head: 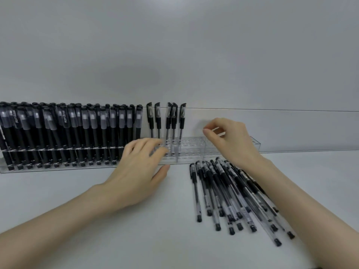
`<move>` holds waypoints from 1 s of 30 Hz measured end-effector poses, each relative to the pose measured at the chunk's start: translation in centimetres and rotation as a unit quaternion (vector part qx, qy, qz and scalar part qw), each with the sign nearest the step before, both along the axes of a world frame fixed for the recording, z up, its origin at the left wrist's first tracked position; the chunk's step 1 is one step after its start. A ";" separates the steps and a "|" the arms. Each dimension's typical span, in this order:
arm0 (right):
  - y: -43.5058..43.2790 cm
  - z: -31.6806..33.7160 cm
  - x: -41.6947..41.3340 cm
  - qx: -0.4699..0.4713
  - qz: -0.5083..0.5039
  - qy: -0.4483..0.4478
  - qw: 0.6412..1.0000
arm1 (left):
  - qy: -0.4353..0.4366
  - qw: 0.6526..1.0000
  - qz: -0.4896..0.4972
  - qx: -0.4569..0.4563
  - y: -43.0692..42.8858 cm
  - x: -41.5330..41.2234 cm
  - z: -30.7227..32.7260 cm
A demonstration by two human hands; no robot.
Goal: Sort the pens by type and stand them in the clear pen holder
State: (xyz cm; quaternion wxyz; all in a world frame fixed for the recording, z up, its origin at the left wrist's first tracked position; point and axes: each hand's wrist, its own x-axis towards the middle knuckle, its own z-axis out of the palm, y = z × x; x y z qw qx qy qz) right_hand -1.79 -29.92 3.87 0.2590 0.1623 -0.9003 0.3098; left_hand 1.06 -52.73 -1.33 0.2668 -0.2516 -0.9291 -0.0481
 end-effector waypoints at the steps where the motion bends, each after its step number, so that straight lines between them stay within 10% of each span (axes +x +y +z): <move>1: 0.7 -0.2 0.3 0.007 0.006 -0.006 1.000 | -0.010 1.000 -0.005 0.014 0.8 0.4 0.5; 30: 10.5 -6.4 2.8 0.115 0.170 -0.095 0.974 | -0.320 0.866 0.223 0.312 14.5 5.3 1.3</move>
